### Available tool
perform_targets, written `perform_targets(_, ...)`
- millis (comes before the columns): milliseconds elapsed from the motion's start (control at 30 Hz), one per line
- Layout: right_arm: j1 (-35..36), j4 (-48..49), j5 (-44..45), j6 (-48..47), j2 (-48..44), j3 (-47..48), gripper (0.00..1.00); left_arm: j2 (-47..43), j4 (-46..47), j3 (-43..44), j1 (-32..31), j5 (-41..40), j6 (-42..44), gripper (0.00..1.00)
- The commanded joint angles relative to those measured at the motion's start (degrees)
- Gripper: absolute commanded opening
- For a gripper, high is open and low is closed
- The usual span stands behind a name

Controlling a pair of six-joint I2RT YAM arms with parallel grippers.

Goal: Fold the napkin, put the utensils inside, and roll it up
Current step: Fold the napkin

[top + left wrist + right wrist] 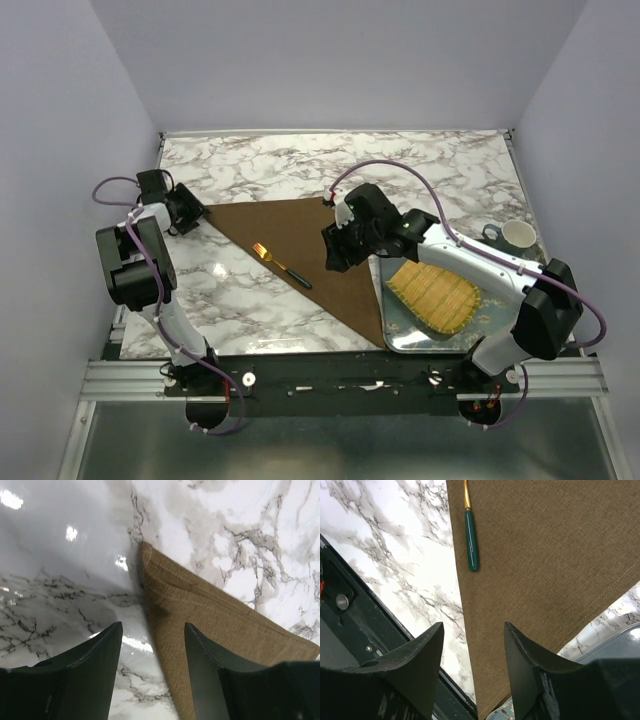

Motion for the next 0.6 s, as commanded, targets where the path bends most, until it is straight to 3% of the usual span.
perform_targets(0, -0.4, 3.07, -1.19, -0.24, -2.34, -0.82, 0.59, 3.27, 1.7, 3.55, 0.42, 0.04, 0.36, 0.61)
perform_targets(300, -0.48, 3.34, -1.9, 0.29, -1.98, -0.55, 0.6, 6.61, 3.8, 4.08, 0.41, -0.75, 0.62, 0.52)
perform_targets(467, -0.4, 3.6, -2.69, 0.72, -1.9, -0.73, 0.6, 5.91, 6.17, 4.0, 0.06, -1.11, 2.47, 0.44)
perform_targets(567, -0.4, 3.86, -2.69, 0.9, -1.81, -0.99, 0.6, 5.29, 8.11, 3.56, -0.37, 0.47, 2.91, 0.33)
